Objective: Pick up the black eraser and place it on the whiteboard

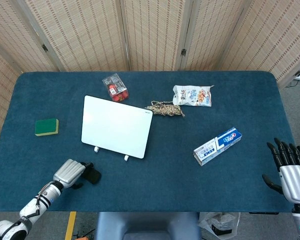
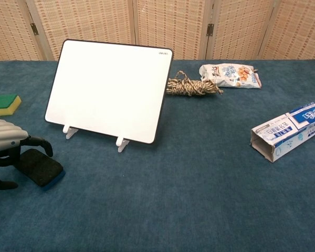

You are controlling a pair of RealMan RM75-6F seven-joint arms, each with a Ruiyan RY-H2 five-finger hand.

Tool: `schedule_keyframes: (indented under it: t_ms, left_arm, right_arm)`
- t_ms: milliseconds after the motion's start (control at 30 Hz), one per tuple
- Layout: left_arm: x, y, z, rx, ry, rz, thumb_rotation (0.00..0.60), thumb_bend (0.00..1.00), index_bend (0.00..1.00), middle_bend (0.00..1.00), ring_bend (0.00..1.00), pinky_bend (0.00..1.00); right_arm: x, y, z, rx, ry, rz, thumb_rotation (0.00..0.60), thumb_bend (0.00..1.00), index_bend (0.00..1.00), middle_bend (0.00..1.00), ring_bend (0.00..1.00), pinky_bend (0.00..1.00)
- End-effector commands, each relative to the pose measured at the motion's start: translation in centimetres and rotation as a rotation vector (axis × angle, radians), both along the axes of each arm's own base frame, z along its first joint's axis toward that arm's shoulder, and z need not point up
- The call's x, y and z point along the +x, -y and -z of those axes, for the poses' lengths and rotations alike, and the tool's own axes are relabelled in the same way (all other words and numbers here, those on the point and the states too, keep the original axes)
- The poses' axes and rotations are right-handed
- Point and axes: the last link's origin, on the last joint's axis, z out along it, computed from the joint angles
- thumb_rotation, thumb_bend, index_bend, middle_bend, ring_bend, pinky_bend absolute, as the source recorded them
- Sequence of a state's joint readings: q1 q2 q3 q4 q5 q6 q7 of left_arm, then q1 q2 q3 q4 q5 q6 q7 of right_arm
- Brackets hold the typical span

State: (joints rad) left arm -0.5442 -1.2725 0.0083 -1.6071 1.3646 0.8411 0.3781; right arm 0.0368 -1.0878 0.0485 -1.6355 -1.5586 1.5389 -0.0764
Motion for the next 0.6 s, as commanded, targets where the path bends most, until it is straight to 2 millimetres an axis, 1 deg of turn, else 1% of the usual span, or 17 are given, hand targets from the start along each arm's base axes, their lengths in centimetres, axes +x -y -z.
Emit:
schedule_keyframes:
  t_ms: [33, 200, 433, 500, 600]
  left_arm:
    - [0.07, -0.11, 0.2, -0.001, 0.002, 0.007, 0.6, 0.27, 0.28, 1.0, 0.99, 1.0]
    - [0.14, -0.57, 0.39, 0.013, 0.02, 0.022, 0.6, 0.27, 0.35, 1.0, 0.99, 1.0]
    - [-0.21, -0.99, 0.61, 0.033, 0.047, 0.047, 0.6, 0.27, 0.51, 1.0, 0.99, 1.0]
    - [-0.36, -0.96, 0.43, 0.042, 0.051, 0.048, 0.6, 0.27, 0.53, 1.0, 0.99, 1.0]
    - [-0.41, -0.7, -0.35, 0.07, 0.06, 0.054, 0.6, 0.27, 0.53, 1.0, 0.99, 1.0]
  right_arm:
    - [0.01, 0.01, 0.02, 0.001, -0.001, 0.0, 0.6, 0.27, 0.0, 0.0, 0.0, 0.01]
    - [-0.01, 0.02, -0.05, -0.001, 0.001, 0.0, 0.6, 0.27, 0.0, 0.0, 0.0, 0.01]
    - [0.01, 0.04, 0.02, 0.002, -0.001, 0.0, 0.6, 0.27, 0.0, 0.0, 0.0, 0.01]
    - [0.0, 0.05, 0.02, 0.0, -0.002, 0.001, 0.6, 0.27, 0.0, 0.0, 0.0, 0.01]
    - [0.02, 0.05, 0.02, -0.001, -0.002, 0.001, 0.6, 0.27, 0.0, 0.0, 0.0, 0.01]
